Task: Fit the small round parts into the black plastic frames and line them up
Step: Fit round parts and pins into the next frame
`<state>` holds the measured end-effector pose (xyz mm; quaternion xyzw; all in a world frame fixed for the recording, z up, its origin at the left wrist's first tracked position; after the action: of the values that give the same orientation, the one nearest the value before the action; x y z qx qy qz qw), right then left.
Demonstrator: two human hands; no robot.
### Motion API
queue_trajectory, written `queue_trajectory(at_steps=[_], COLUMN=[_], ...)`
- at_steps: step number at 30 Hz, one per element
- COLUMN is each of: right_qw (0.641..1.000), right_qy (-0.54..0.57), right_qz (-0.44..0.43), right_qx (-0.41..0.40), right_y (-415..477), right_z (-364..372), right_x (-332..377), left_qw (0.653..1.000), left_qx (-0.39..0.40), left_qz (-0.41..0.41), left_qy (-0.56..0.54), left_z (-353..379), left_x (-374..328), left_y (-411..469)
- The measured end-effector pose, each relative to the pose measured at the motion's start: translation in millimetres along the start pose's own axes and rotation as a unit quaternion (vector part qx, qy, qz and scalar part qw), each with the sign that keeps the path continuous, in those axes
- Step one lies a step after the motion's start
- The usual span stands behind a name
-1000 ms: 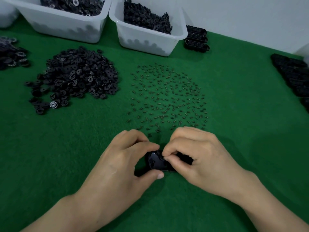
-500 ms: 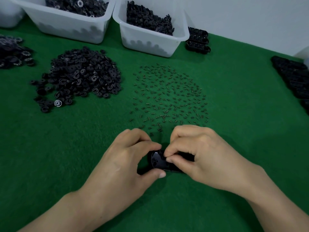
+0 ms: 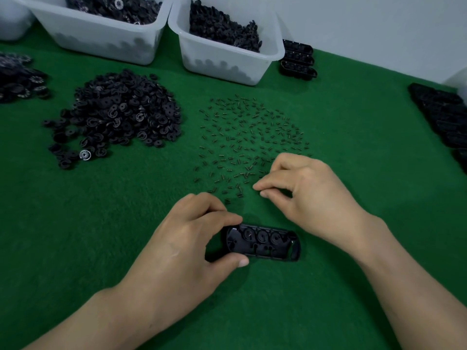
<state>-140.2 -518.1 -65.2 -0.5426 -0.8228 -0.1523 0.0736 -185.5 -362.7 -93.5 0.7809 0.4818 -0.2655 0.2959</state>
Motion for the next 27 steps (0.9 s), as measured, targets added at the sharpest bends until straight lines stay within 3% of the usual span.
queue_trajectory(at_steps=[5, 12, 27], right_qw=[0.999, 0.973, 0.960], right_qy=[-0.031, 0.229, 0.275], right_qz=[-0.024, 0.036, 0.053], right_qx=[0.018, -0.003, -0.026], right_y=[-5.3, -36.7, -44.6], right_z=[-0.6, 0.2, 7.2], right_x=[6.0, 9.3, 5.3], left_qw=[1.000, 1.000, 1.000], left_qx=[0.001, 0.000, -0.003], left_qz=[-0.002, -0.002, -0.004], left_qy=[-0.005, -0.006, -0.002], left_z=[0.1, 0.3, 0.3], left_x=[0.3, 0.6, -0.1], left_y=[-0.4, -0.3, -0.1])
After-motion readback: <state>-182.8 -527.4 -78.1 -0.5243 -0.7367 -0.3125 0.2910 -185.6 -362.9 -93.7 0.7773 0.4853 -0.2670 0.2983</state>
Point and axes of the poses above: each hand's wrist, its own y-axis towards the middle knuckle, its own z-axis out of the palm, x = y × z, the point moved 5 cm from there along y, towards the middle knuckle, and after that the axes turned 6 degrees about -x, right-handed, at the moved point
